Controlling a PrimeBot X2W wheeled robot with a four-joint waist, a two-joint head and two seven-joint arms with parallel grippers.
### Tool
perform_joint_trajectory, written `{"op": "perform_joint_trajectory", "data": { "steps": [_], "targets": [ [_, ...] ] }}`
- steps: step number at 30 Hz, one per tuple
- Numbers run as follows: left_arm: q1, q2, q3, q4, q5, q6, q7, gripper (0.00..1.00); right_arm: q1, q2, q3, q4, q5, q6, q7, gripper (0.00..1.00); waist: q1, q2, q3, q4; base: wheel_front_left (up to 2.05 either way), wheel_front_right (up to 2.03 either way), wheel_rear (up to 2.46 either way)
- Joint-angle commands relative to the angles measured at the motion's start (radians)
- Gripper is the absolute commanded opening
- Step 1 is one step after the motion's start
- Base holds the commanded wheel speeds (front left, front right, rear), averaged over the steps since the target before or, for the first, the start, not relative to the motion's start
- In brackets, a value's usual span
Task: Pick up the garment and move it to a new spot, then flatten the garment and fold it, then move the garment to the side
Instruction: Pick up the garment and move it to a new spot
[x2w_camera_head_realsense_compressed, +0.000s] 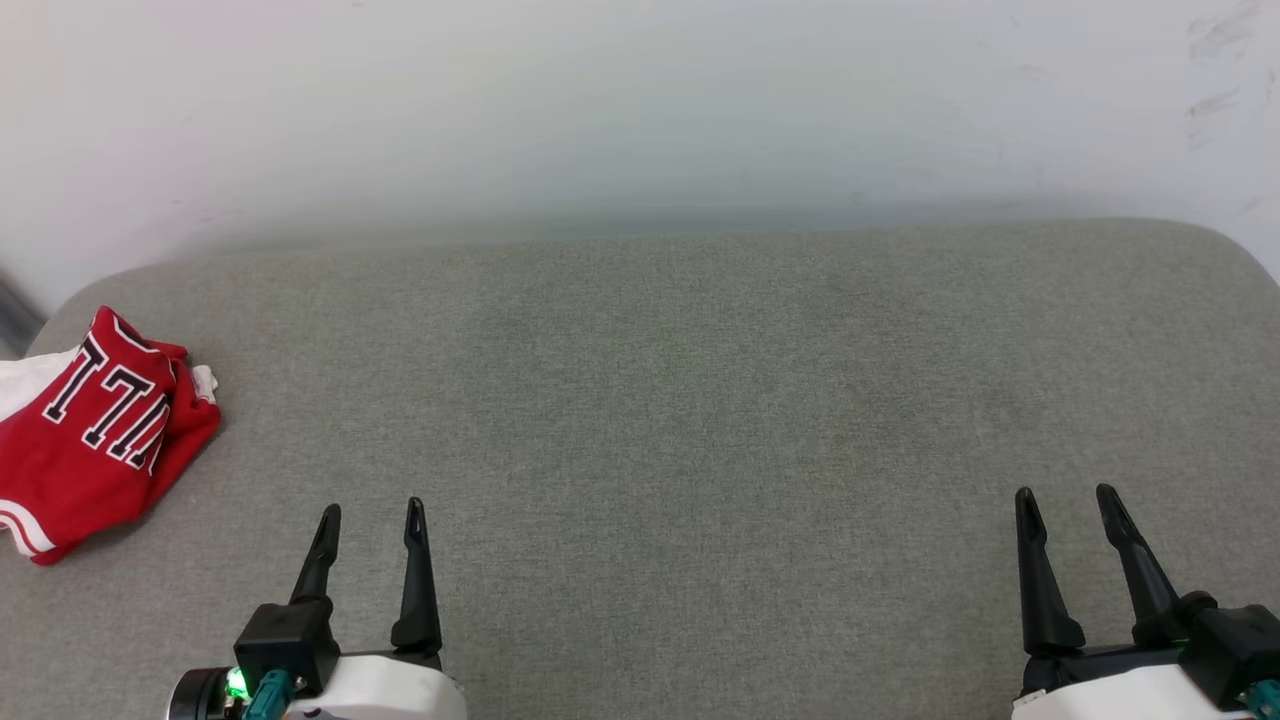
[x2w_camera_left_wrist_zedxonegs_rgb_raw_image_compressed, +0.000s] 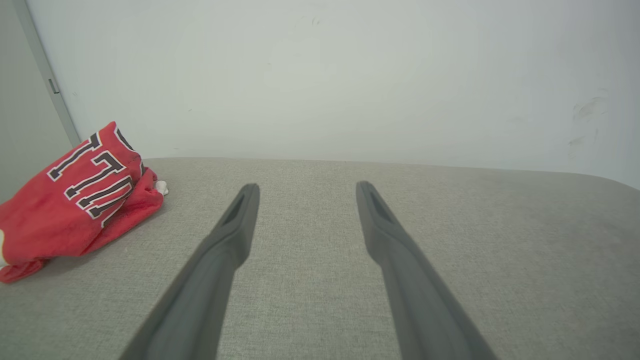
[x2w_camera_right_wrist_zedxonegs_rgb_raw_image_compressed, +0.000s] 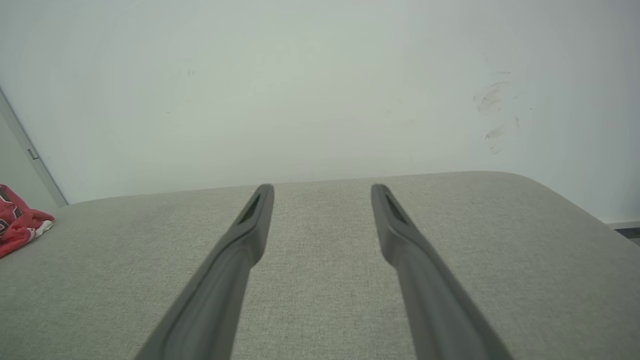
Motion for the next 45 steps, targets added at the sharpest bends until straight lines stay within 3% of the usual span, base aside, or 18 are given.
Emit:
{"op": "perform_joint_trajectory", "data": {
  "steps": [1, 12, 34, 39, 45],
  "targets": [
    [0.001, 0.003, 0.002, 0.003, 0.002, -0.001, -0.003, 1.00, 0.004, 0.001, 0.000, -0.002, 0.002, 0.000, -0.002, 1.00, 0.0000, 0.0000, 0.001, 0.002, 0.00, 0.00, 0.00],
    [-0.012, 0.003, 0.020, 0.001, -0.002, 0.025, -0.003, 1.00, 0.006, 0.001, 0.019, -0.024, -0.042, 0.000, -0.002, 1.00, 0.0000, 0.0000, 0.010, 0.088, 0.00, 0.00, 0.00],
    [0.005, 0.002, 0.073, -0.017, -0.024, 0.071, -0.003, 1.00, 0.015, 0.001, 0.041, -0.048, -0.096, 0.000, -0.002, 1.00, 0.0000, 0.0000, 0.022, 0.437, 0.00, 0.00, 0.00],
    [0.021, 0.002, 0.081, -0.024, -0.029, 0.080, -0.003, 1.00, 0.018, 0.001, 0.045, -0.044, -0.099, 0.000, -0.002, 1.00, 0.0000, 0.0000, 0.020, 0.472, 0.00, 0.00, 0.00],
    [0.010, 0.002, 0.084, -0.025, -0.060, 0.084, -0.003, 1.00, 0.007, 0.001, 0.048, -0.047, -0.104, 0.000, -0.002, 1.00, 0.0000, 0.0000, 0.035, 0.466, 0.00, 0.00, 0.00]
  ]
}}
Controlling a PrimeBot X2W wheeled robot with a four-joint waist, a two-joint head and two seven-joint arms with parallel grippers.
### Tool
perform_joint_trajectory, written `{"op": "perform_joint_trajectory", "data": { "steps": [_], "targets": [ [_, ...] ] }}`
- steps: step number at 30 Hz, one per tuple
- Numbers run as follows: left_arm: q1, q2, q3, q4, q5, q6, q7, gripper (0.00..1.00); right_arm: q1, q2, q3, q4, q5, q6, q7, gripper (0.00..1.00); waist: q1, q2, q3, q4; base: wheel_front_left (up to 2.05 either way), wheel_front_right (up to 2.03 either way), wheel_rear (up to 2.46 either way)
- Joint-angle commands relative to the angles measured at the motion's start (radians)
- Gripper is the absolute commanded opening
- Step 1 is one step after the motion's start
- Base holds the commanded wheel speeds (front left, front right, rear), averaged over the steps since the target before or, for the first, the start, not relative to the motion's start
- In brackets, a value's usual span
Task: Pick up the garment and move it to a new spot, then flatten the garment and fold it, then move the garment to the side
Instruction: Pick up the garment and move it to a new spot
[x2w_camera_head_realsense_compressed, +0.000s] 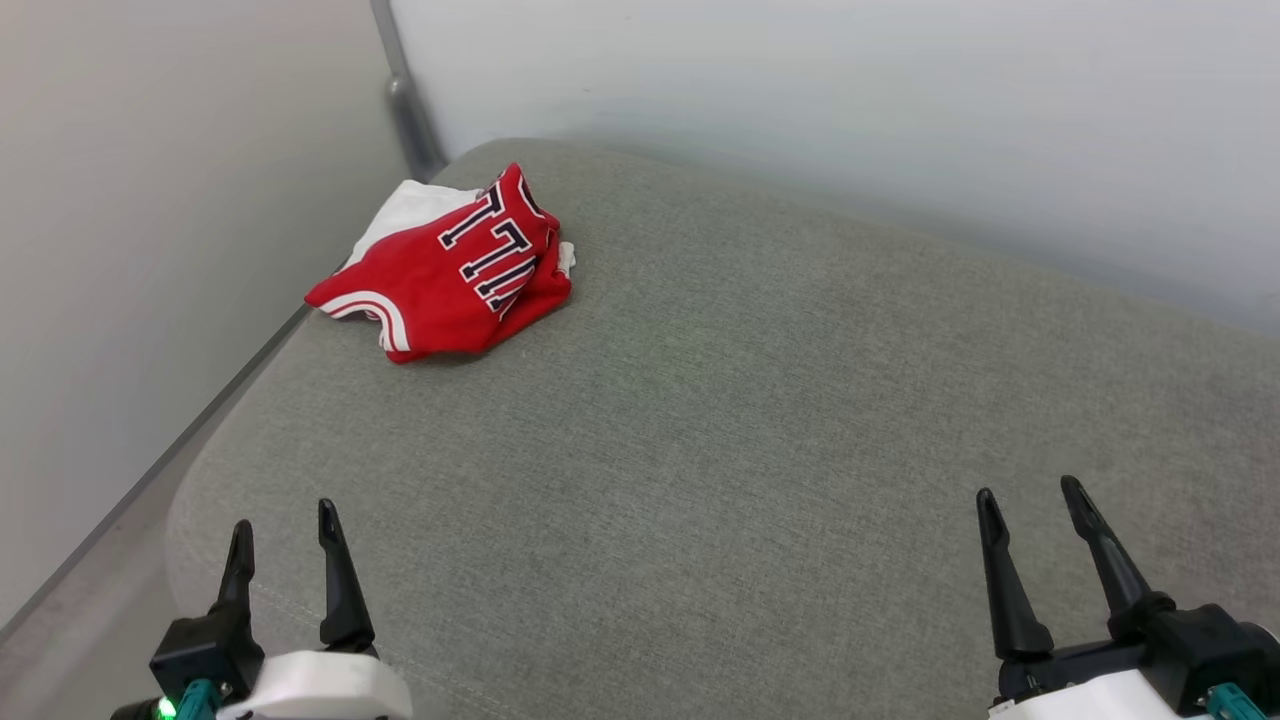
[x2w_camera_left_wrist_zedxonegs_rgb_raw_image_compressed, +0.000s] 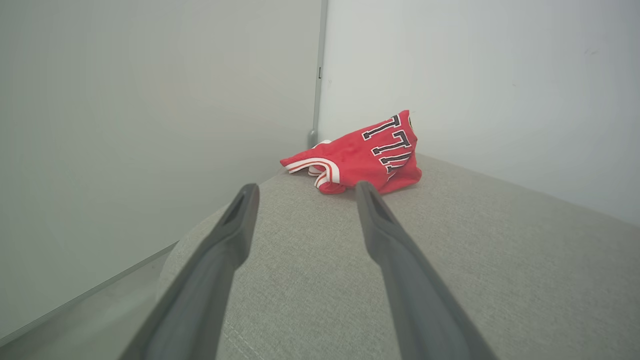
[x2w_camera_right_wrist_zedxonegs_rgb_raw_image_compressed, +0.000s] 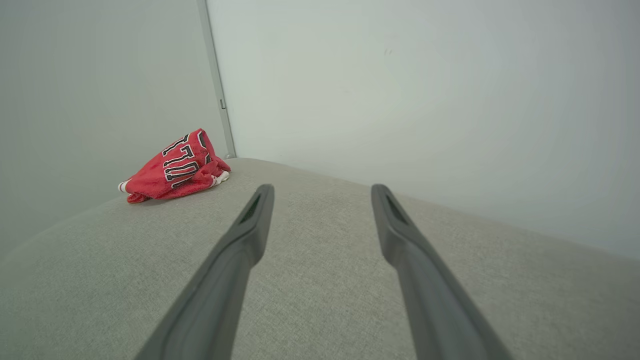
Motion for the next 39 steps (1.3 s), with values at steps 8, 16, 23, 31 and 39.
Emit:
{"op": "perform_joint_trajectory", "data": {
  "steps": [8, 16, 23, 31, 39],
  "targets": [
    [-0.217, 0.034, 0.071, 0.038, 0.002, -0.097, -0.003, 1.00, -0.034, 0.001, -0.013, -0.020, -0.041, 0.000, -0.002, 1.00, 0.0000, 0.0000, 0.076, -0.065, 0.00, 0.00, 0.00],
    [-0.544, 0.152, 0.159, 0.134, -0.038, -0.168, -0.003, 1.00, -0.102, -0.001, -0.055, -0.068, -0.094, 0.000, -0.002, 1.00, 0.0000, 0.0000, 0.233, -0.154, 0.00, 0.00, 0.00],
    [-0.808, 0.280, 0.208, 0.179, -0.105, -0.211, 0.024, 1.00, -0.166, -0.041, -0.107, -0.139, -0.108, 0.000, -0.002, 1.00, 0.0000, 0.0000, 0.398, -0.215, 0.00, 0.00, 0.00],
    [-0.972, 0.440, 0.141, 0.335, -0.208, -0.245, 0.332, 1.00, -0.205, -0.067, -0.141, -0.196, -0.108, 0.000, -0.002, 1.00, 0.0000, 0.0000, 0.521, -0.263, 0.00, 0.00, 0.00],
    [-0.983, 0.540, 0.013, 0.427, -0.391, -0.250, 0.669, 1.00, -0.219, -0.076, -0.146, -0.233, -0.112, 0.000, -0.002, 1.00, 0.0000, 0.0000, 0.588, -0.290, 0.00, 0.00, 0.00]
  ]
}}
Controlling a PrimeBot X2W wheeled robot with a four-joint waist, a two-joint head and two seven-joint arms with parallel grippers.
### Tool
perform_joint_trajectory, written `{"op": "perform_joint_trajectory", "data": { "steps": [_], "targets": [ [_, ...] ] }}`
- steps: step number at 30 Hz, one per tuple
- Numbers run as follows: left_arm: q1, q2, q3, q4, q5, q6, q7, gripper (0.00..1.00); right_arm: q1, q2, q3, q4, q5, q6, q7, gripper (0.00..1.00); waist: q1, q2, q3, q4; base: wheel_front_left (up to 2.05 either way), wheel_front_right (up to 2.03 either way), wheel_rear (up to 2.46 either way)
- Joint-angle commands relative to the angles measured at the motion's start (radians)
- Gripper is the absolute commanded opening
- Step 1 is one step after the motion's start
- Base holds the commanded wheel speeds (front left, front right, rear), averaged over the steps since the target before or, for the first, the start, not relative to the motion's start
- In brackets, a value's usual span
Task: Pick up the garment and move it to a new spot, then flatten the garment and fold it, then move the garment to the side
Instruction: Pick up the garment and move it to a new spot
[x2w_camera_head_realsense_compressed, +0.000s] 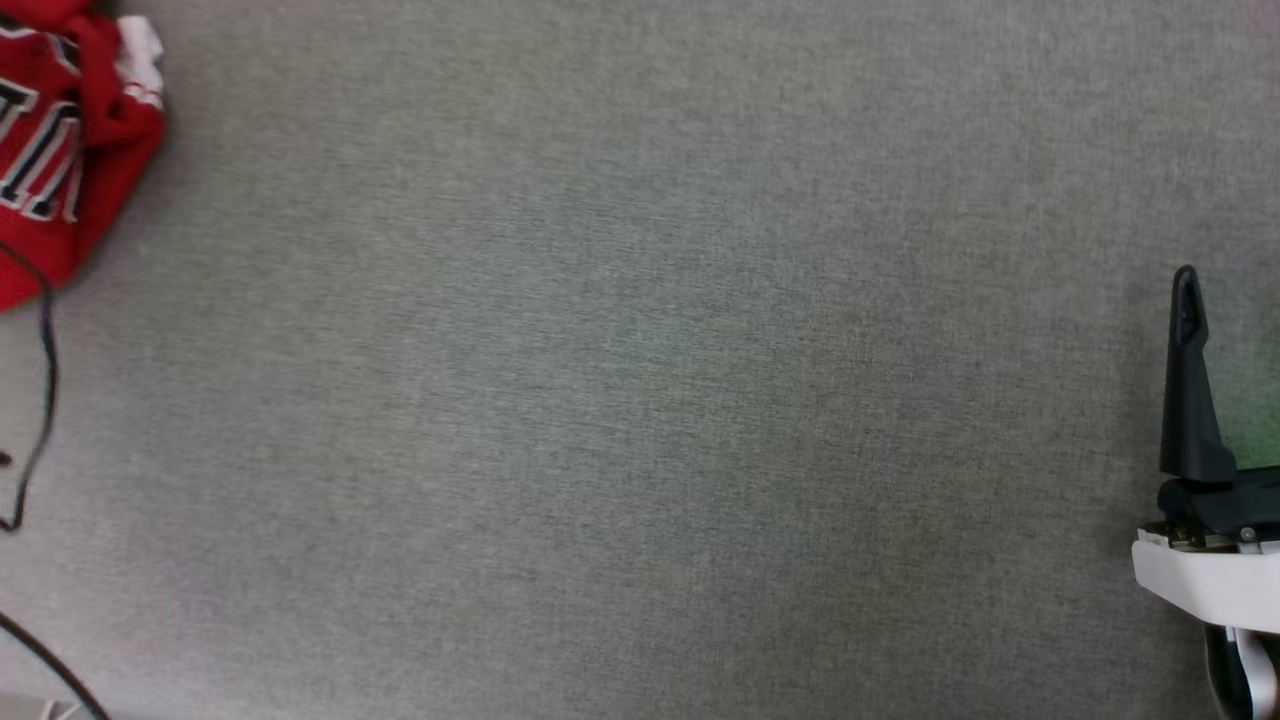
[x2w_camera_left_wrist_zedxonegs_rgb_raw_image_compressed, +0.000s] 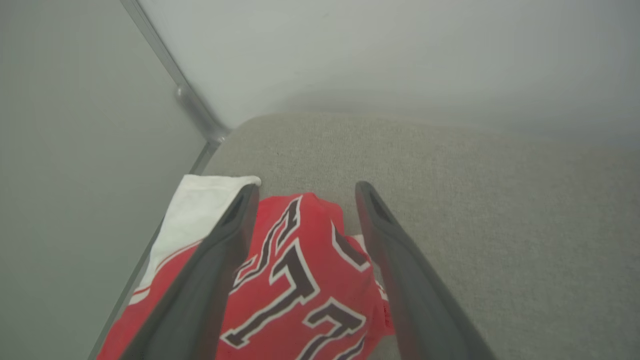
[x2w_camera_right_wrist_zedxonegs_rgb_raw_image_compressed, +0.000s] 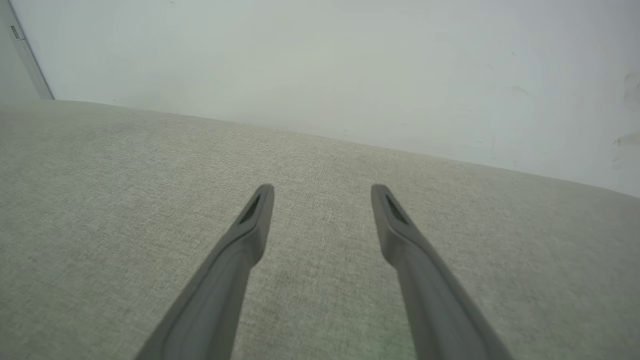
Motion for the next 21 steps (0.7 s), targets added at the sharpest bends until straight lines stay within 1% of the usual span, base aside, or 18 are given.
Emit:
{"op": "perform_joint_trajectory", "data": {
  "steps": [1, 3, 7, 9, 12, 15, 16, 17, 21],
  "targets": [
    [0.016, 0.009, -0.024, 0.024, -0.043, 0.000, 0.074, 1.00, -0.014, -0.005, -0.001, -0.008, -0.007, 0.000, -0.002, 1.00, -0.0002, 0.0000, 0.030, -0.018, 0.00, 0.00, 0.00],
    [0.014, 0.036, -0.054, 0.039, -0.096, 0.000, 0.168, 1.00, -0.018, -0.007, 0.000, -0.015, -0.007, 0.000, -0.002, 1.00, -0.0002, 0.0000, 0.046, -0.024, 0.00, 0.00, 0.00],
    [0.027, 0.054, -0.107, 0.089, -0.195, 0.000, 0.334, 1.00, -0.024, -0.009, 0.003, -0.016, -0.011, 0.000, -0.002, 1.00, -0.0002, 0.0000, 0.074, -0.034, 0.00, 0.00, 0.00],
    [0.031, 0.071, -0.129, 0.111, -0.228, -0.001, 0.410, 1.00, -0.027, -0.010, 0.005, -0.017, -0.013, 0.000, -0.002, 1.00, -0.0002, 0.0000, 0.084, -0.038, 0.00, 0.00, 0.00],
    [0.041, 0.071, -0.160, 0.139, -0.258, -0.001, 0.476, 1.00, -0.030, -0.010, 0.007, -0.014, -0.015, 0.000, -0.002, 1.00, -0.0002, 0.0000, 0.095, -0.042, 0.00, 0.00, 0.00],
    [0.041, 0.060, -0.181, 0.154, -0.278, -0.001, 0.487, 1.00, -0.033, -0.008, 0.012, -0.003, -0.018, 0.000, -0.002, 1.00, -0.0002, 0.0000, 0.100, -0.043, 0.00, 0.00, 0.00],
    [0.040, 0.060, -0.186, 0.157, -0.279, -0.001, 0.481, 0.38, -0.035, -0.007, 0.014, 0.001, -0.019, 0.000, -0.002, 1.00, -0.0002, 0.0000, 0.098, -0.044, 0.00, 0.00, 0.00],
    [0.037, 0.063, -0.192, 0.159, -0.282, -0.001, 0.477, 0.00, -0.035, -0.006, 0.018, 0.004, -0.019, 0.000, -0.002, 1.00, -0.0002, 0.0000, 0.093, -0.046, 0.00, 0.00, 0.00],
    [0.004, 0.099, -0.197, 0.117, -0.292, -0.001, 0.416, 0.00, -0.037, 0.005, 0.027, 0.013, -0.014, 0.000, -0.002, 1.00, -0.0002, 0.0000, 0.056, -0.047, 0.00, 0.00, 0.00]
  ]
}}
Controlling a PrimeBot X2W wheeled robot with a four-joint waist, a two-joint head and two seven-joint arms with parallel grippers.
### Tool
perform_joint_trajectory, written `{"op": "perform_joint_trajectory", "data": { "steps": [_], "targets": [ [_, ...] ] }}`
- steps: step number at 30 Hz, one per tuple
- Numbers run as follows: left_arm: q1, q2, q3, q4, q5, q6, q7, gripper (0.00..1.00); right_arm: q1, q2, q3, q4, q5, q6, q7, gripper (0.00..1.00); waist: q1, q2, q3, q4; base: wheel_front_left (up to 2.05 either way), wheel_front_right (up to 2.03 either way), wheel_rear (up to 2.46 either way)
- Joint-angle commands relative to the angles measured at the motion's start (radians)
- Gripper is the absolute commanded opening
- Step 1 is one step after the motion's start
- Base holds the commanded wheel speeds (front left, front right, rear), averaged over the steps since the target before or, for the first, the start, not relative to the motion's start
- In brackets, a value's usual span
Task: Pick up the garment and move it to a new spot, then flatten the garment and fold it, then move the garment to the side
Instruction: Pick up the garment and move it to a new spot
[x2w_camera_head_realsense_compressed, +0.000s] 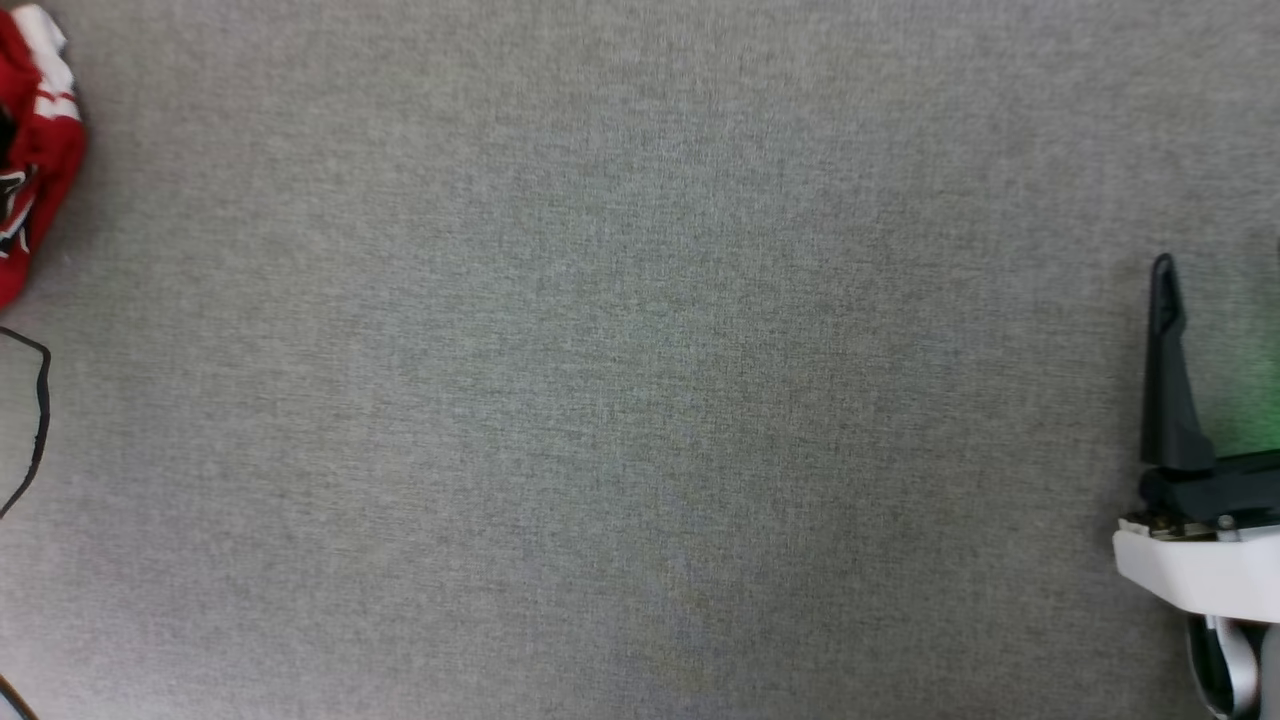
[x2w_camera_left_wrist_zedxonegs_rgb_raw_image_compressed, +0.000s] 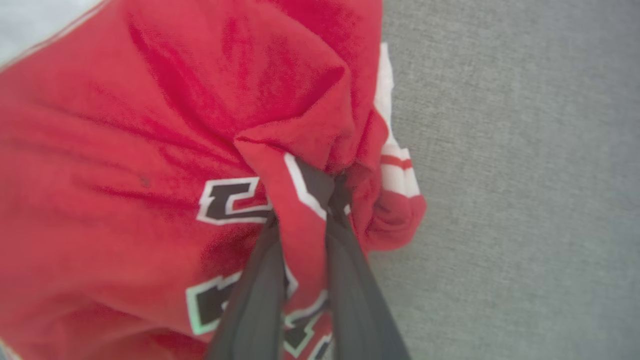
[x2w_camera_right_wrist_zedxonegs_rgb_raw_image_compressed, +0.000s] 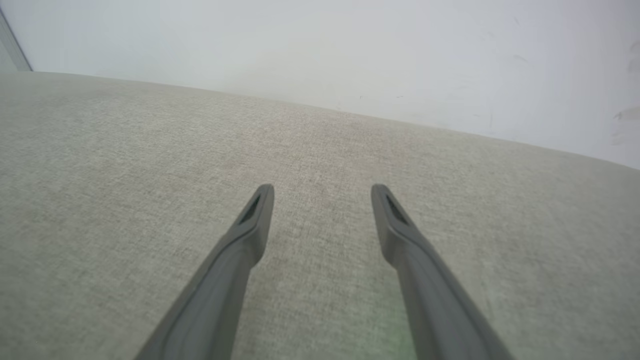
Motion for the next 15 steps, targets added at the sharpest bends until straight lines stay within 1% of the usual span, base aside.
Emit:
{"op": "perform_joint_trajectory", "data": {
  "steps": [1, 3, 7, 13, 15],
  "targets": [
    [-0.001, -0.005, -0.017, -0.015, -0.008, -0.002, -0.020, 0.00, -0.010, 0.008, 0.006, 0.008, -0.002, 0.000, -0.002, 1.00, -0.0001, 0.0000, -0.032, 0.000, 0.00, 0.00, 0.00],
    [-0.021, 0.022, -0.027, -0.051, -0.006, -0.002, -0.053, 0.00, -0.005, 0.012, 0.010, 0.017, 0.002, 0.000, -0.002, 1.00, -0.0001, 0.0000, -0.065, 0.001, 0.00, 0.00, 0.00],
    [-0.060, 0.047, -0.057, -0.125, -0.020, -0.001, -0.090, 0.00, 0.001, 0.024, 0.030, 0.036, 0.007, 0.000, -0.002, 1.00, -0.0001, 0.0000, -0.133, 0.000, 0.00, 0.00, 0.00],
    [-0.138, 0.074, -0.157, -0.282, -0.013, -0.002, -0.067, 0.00, 0.010, 0.046, 0.052, 0.064, 0.013, 0.000, -0.002, 1.00, -0.0001, 0.0000, -0.221, -0.014, 0.00, 0.00, 0.00],
    [-0.167, 0.062, -0.199, -0.329, -0.015, -0.002, -0.056, 0.00, 0.012, 0.052, 0.056, 0.070, 0.017, 0.000, -0.002, 1.00, -0.0001, 0.0000, -0.245, -0.024, 0.00, 0.00, 0.00]
  ]
}}
